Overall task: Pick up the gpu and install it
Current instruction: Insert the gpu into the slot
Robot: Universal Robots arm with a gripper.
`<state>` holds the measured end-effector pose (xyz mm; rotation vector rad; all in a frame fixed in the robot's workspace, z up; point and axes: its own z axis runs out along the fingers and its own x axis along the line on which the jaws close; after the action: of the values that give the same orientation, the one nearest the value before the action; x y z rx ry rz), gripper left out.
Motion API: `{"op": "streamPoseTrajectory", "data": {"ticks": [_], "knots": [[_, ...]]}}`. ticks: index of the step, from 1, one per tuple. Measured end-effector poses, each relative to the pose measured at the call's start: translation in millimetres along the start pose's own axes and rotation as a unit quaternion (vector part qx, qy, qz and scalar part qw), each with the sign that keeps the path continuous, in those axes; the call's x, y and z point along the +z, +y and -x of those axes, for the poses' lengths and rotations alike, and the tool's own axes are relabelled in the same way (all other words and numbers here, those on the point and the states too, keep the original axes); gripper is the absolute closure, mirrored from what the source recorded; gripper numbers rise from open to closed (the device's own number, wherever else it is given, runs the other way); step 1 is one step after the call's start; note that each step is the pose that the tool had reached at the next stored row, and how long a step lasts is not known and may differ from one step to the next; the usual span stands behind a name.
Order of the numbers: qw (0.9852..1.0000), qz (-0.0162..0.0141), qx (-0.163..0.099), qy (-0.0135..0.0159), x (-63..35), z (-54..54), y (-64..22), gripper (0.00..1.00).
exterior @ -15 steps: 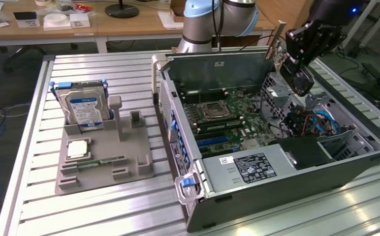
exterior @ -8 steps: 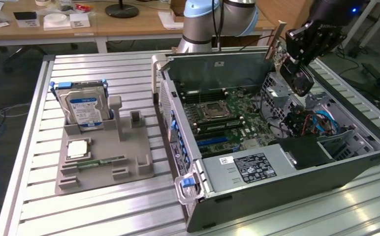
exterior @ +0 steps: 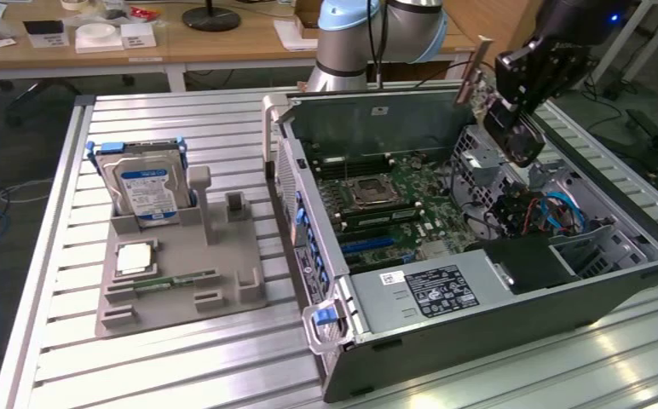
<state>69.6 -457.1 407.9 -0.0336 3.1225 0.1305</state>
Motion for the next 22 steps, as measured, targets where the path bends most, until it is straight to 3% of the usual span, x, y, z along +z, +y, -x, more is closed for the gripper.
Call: {"op": "streamPoseTrajectory", "data": {"ticks": [7,12,17,22], "knots": [[0.9989,0.0008,-0.046,0.0039,0.4,-0.1,0.0,0.73],[0.9959,0.0016,-0.090,0.0075,0.8,-0.2,0.0,0.73],[0.9907,0.0024,-0.135,0.0113,1.4,-0.2,-0.1,0.73],[0.9834,0.0031,-0.181,0.0151,2.0,-0.2,-0.1,0.73]]}}
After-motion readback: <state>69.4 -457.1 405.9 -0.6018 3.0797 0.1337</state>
